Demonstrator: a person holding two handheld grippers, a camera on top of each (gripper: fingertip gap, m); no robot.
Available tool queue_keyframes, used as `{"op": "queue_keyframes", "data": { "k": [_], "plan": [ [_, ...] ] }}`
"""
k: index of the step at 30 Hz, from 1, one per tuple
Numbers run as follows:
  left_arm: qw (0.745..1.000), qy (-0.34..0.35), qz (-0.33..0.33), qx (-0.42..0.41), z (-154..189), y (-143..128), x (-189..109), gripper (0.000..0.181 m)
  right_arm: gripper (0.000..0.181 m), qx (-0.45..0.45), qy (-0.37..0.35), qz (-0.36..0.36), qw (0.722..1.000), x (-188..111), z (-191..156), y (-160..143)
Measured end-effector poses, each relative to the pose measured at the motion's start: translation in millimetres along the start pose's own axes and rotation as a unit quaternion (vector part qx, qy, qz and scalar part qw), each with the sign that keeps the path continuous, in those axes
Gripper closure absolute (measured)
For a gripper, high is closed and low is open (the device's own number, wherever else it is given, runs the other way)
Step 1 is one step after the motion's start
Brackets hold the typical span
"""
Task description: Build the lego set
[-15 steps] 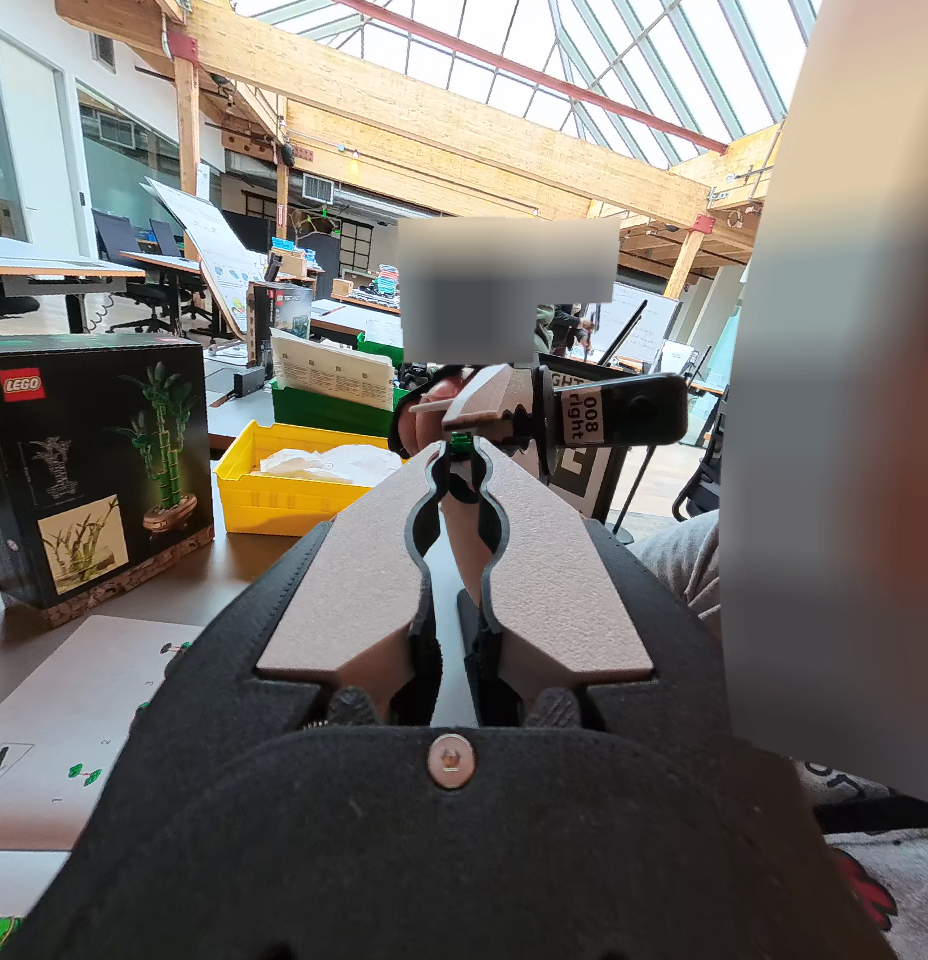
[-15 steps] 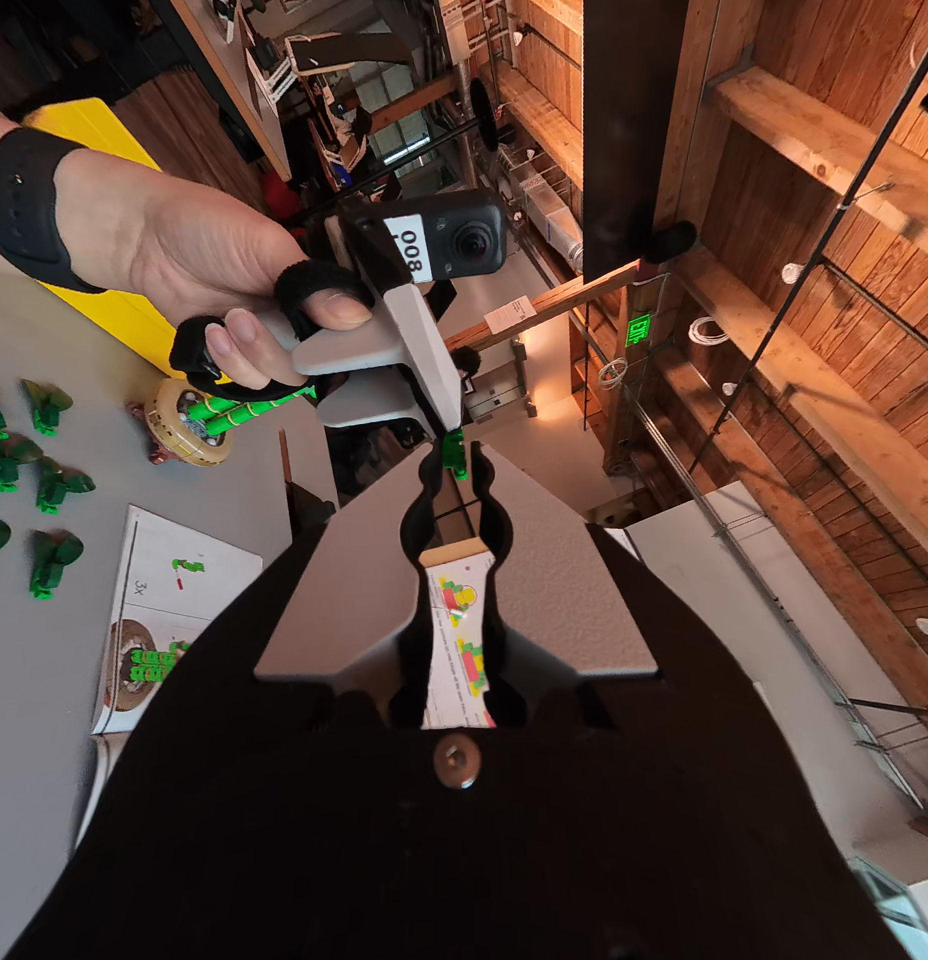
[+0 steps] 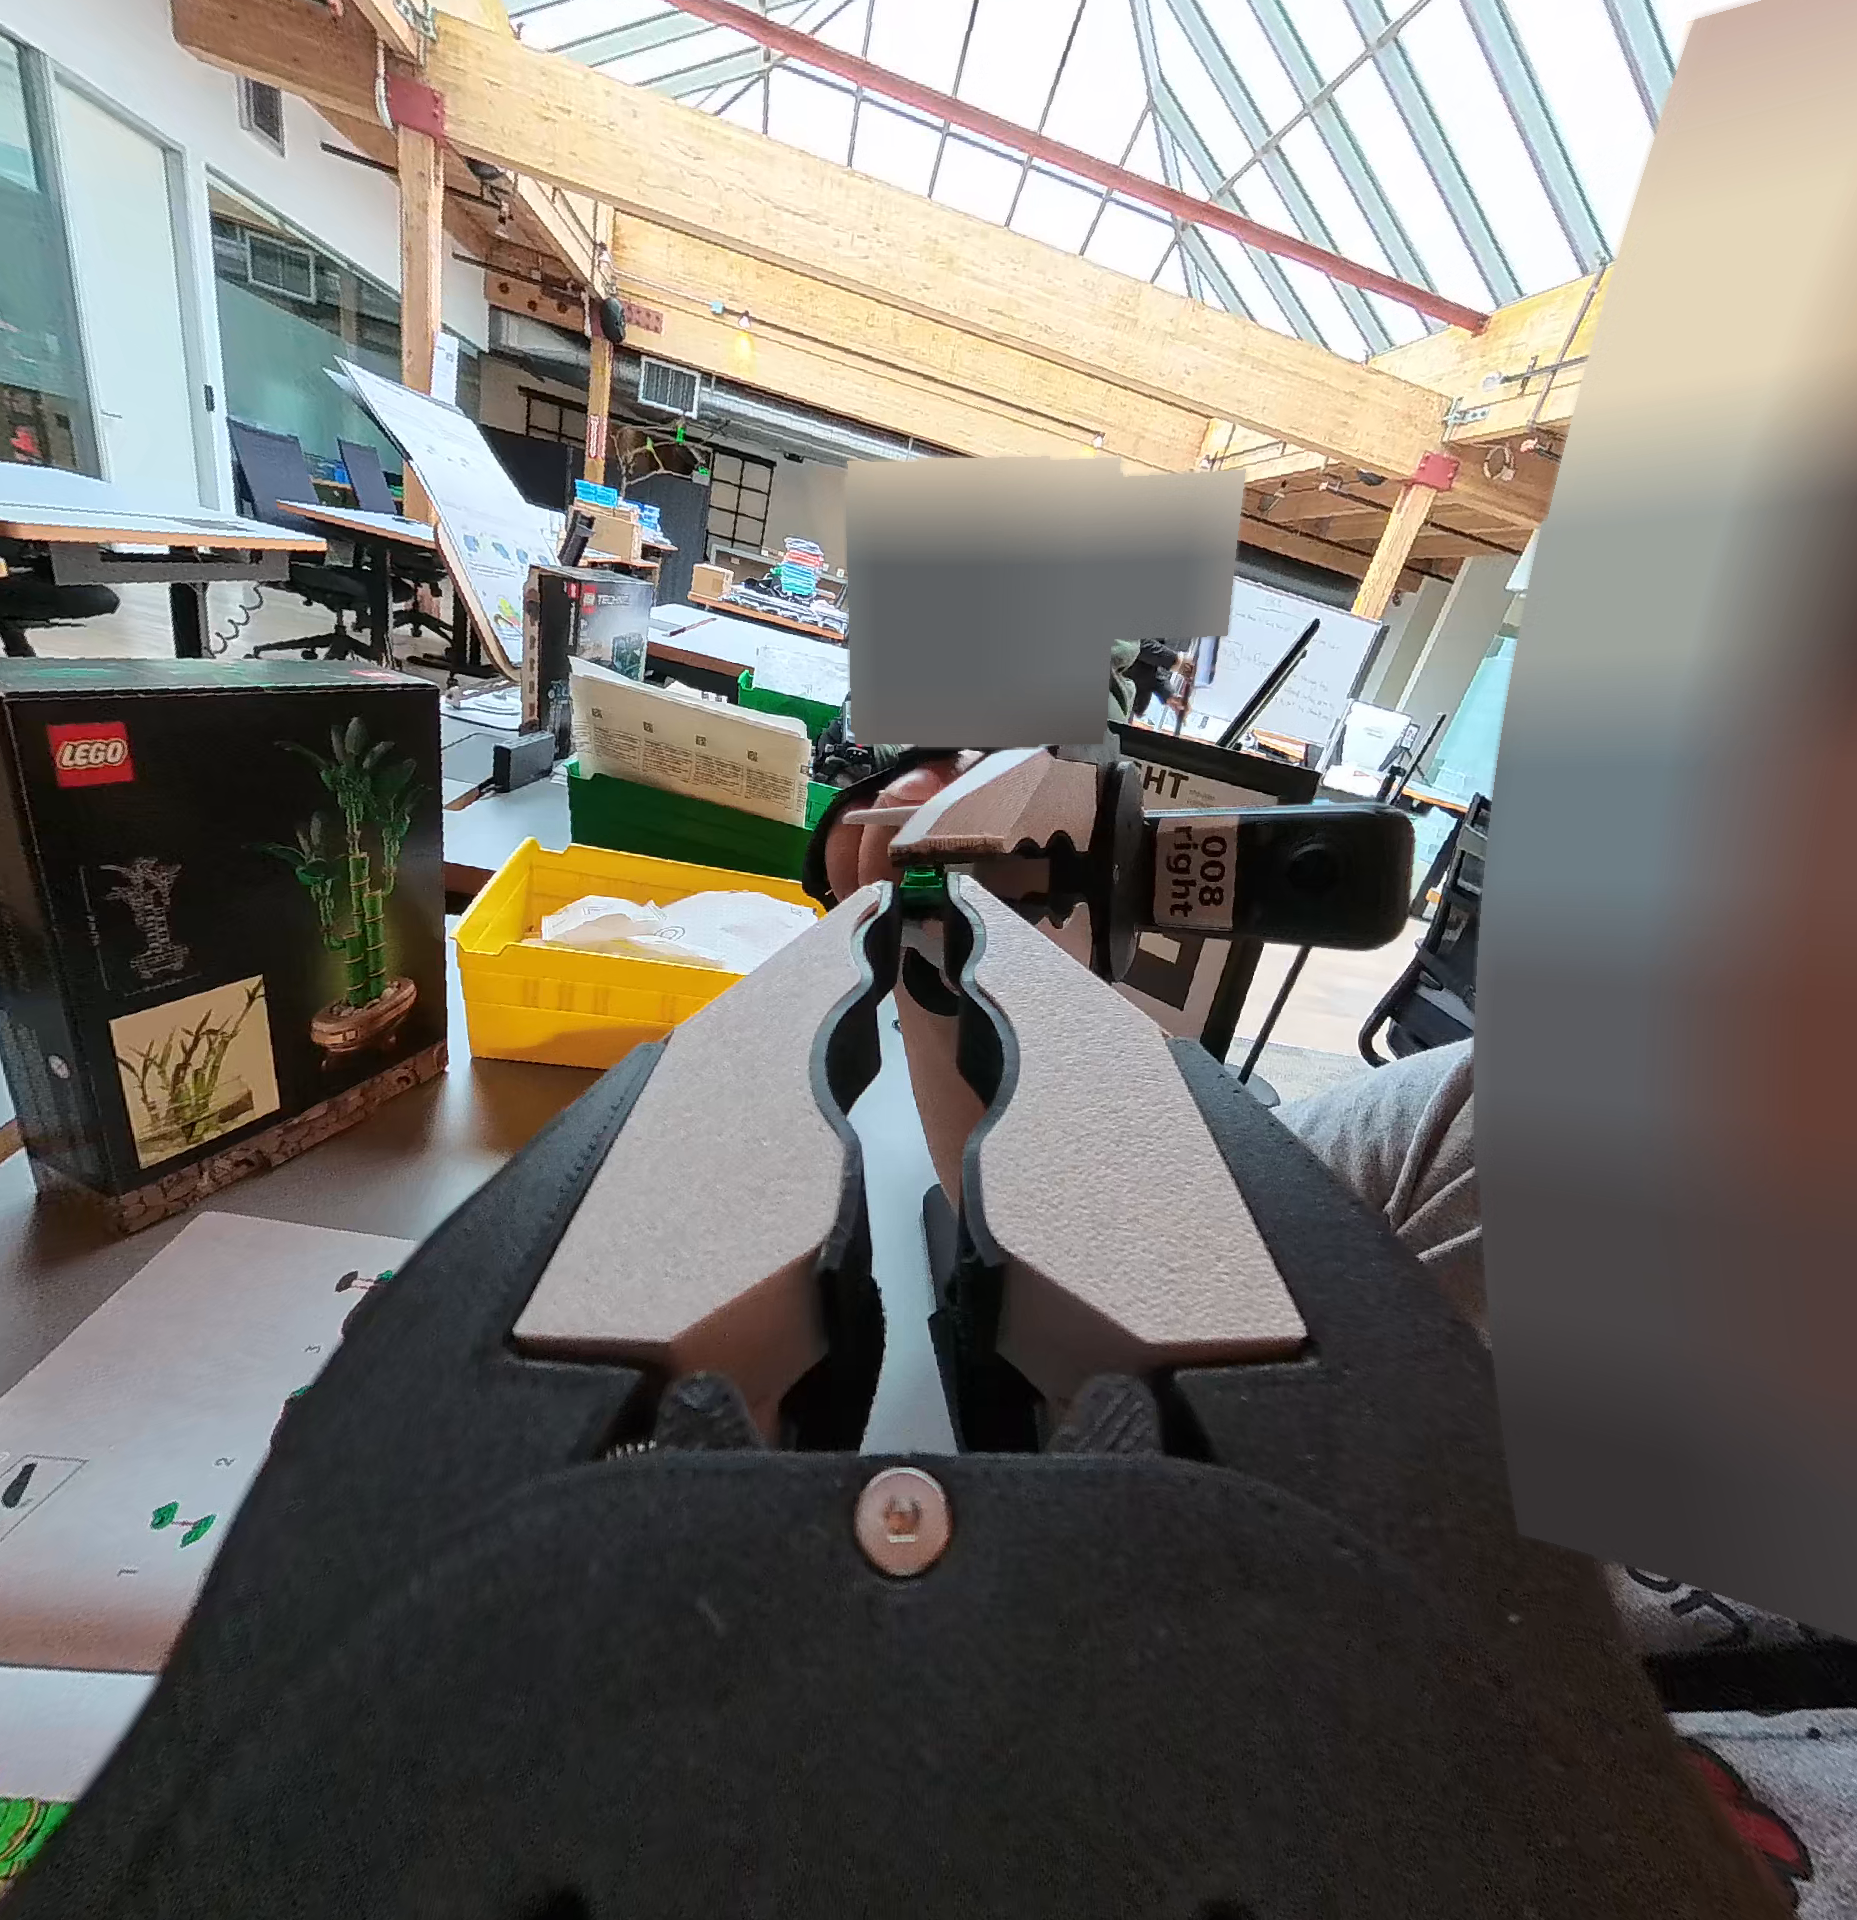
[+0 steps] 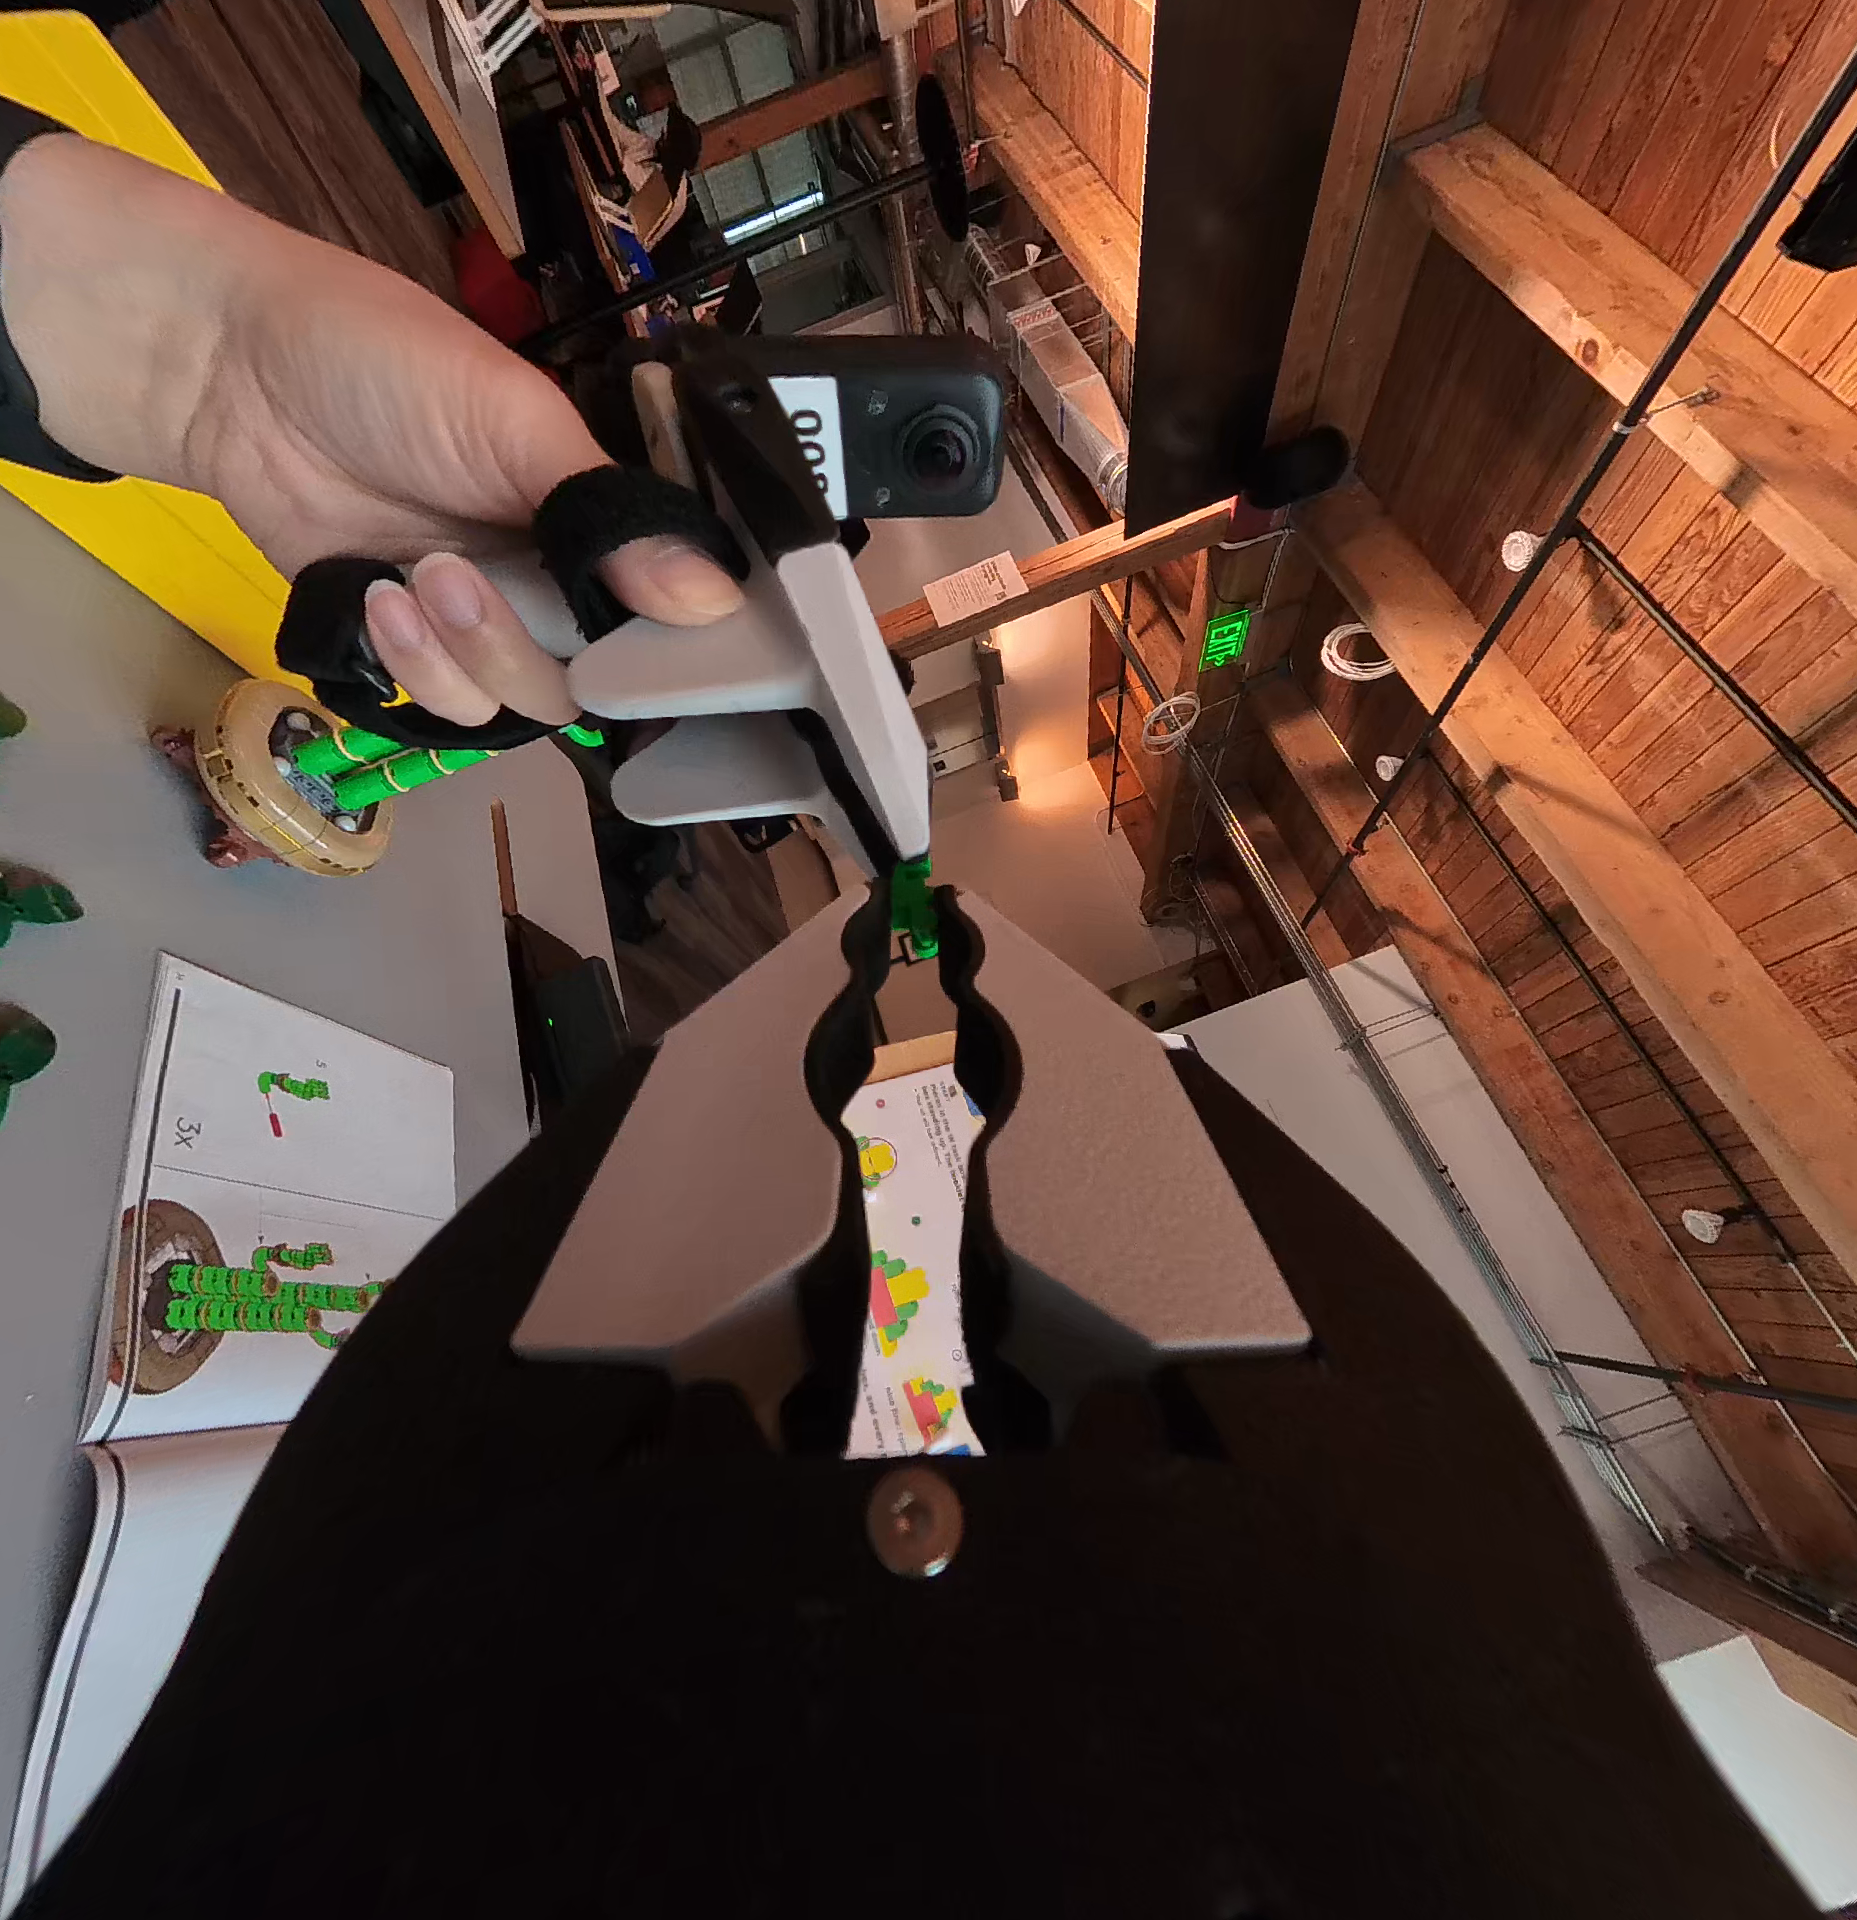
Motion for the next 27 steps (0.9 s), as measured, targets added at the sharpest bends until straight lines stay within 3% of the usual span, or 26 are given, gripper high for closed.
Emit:
{"op": "queue_keyframes", "data": {
  "k": [24,27],
  "plan": [
    [0.999,0.012,-0.031,-0.004,-3.3,-4.2,-1.4,0.176,0.176,-0.031,0.019,-0.023,0.999,0.0,-7.0,-3.3],
    [1.0,0.007,-0.02,-0.004,-1.2,-1.2,-3.4,0.176,0.175,-0.014,0.008,-0.001,1.0,1.5,-4.5,-1.2]
  ]
}}
Point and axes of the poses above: each gripper's, where its closed fingertips meet, x out along the fingers, y out of its top, z = x × y across the jaws, the point moved 7 cm from there along -x, back along the fingers, and after that the axes turned 6 degrees about y, right-handed, at the moved point
